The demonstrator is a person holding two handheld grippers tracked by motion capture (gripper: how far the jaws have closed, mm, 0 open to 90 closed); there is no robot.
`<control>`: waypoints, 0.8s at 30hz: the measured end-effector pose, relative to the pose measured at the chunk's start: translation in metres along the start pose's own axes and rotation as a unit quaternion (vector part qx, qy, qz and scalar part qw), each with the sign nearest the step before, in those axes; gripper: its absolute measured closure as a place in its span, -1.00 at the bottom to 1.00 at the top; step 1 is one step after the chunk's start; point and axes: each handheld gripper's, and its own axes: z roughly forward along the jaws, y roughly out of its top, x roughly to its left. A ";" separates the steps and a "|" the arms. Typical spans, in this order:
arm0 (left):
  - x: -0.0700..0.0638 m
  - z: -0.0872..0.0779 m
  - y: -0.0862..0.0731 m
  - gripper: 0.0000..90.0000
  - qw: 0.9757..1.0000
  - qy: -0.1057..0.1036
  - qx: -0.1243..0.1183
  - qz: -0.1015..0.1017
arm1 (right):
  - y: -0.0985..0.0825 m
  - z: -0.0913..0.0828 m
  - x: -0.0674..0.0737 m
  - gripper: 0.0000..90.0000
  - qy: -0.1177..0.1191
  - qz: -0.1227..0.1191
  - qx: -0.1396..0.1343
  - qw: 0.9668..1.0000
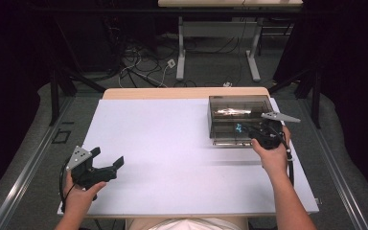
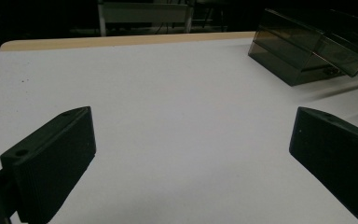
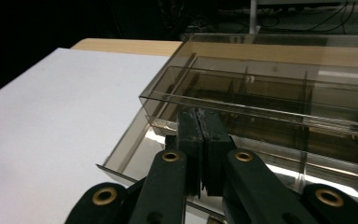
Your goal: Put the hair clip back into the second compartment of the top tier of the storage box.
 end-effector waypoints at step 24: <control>0.000 0.001 0.000 -1.00 1.000 -0.002 0.004 -0.005 | -0.009 0.011 -0.012 0.98 -0.034 -0.010 0.034 0.999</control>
